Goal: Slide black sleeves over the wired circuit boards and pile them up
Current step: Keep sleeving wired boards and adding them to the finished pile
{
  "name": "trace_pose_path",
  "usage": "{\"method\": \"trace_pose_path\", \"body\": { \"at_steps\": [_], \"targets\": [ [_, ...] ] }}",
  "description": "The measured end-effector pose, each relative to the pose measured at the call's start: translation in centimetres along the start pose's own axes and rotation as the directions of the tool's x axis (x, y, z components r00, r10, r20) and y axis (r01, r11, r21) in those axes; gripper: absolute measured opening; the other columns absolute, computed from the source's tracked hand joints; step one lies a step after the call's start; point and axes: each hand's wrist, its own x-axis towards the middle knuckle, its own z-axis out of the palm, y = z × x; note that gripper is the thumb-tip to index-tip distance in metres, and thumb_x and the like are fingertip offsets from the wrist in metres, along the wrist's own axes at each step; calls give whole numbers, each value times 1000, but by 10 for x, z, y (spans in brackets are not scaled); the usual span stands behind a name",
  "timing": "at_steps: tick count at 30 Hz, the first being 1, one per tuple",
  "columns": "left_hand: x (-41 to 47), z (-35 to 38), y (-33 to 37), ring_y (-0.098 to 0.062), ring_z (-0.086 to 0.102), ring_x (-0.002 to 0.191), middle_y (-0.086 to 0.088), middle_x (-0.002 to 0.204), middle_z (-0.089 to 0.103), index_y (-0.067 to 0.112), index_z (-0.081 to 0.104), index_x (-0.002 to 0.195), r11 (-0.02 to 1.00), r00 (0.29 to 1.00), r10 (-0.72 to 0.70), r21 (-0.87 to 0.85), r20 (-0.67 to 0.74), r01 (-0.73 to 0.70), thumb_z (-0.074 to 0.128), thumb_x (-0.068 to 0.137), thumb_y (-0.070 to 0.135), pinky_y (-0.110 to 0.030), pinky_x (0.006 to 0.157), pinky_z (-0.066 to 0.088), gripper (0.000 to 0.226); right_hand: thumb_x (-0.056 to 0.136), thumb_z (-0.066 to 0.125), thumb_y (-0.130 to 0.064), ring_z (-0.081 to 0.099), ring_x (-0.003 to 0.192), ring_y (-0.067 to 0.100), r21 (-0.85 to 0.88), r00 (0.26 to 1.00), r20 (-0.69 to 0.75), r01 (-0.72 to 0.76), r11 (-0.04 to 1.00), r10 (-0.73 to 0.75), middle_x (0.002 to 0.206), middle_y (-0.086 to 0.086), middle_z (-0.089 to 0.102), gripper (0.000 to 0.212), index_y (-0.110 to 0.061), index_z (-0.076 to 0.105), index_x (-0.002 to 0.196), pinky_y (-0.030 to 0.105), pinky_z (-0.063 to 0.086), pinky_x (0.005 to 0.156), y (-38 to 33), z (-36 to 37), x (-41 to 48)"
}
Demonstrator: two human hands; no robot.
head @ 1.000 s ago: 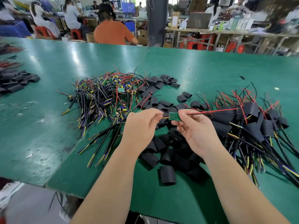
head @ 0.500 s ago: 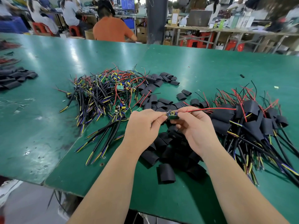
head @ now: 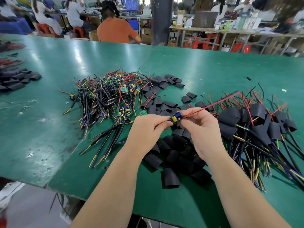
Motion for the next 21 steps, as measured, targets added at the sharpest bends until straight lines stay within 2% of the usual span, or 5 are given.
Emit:
{"method": "trace_pose_path", "body": {
  "at_steps": [3,6,12,18,21],
  "targets": [
    [1,2,-1,-21,59,70,-7,74,67,10,71,112,999,999,26,39,40,-28,71,83,23,-35,68,46,31,80,60,14,68,76,18,15,998,-36,-46,999,47,76,1,73,49,-32,71,68,33,55,76,4,-2,2],
    [1,5,-1,-17,53,71,-3,75,61,10,69,116,997,996,44,65,80,-50,74,81,25,-31,68,43,38,81,61,12,70,81,27,36,995,-61,-79,996,81,79,5,73,46,-31,71,68,42,57,82,6,-3,3],
    [1,6,-3,-16,45,64,2,66,44,12,71,106,974,993,111,197,31,-115,61,91,24,-32,57,38,22,81,65,9,69,84,30,66,991,-64,-112,992,116,82,8,74,28,-18,70,79,37,56,79,7,-2,3],
    [1,7,-5,-19,51,64,-2,66,55,10,73,100,978,995,97,184,13,-98,58,92,24,-42,58,46,22,82,64,9,69,83,22,84,994,-42,-98,992,102,82,5,74,32,-22,71,78,31,52,74,7,-1,3],
    [1,4,-5,-17,59,68,1,72,66,12,74,92,995,996,27,102,-80,-19,61,88,23,-37,64,49,18,83,61,12,71,87,17,99,998,21,-57,993,55,86,3,75,40,-26,71,84,24,53,75,7,0,2]
  ]
}}
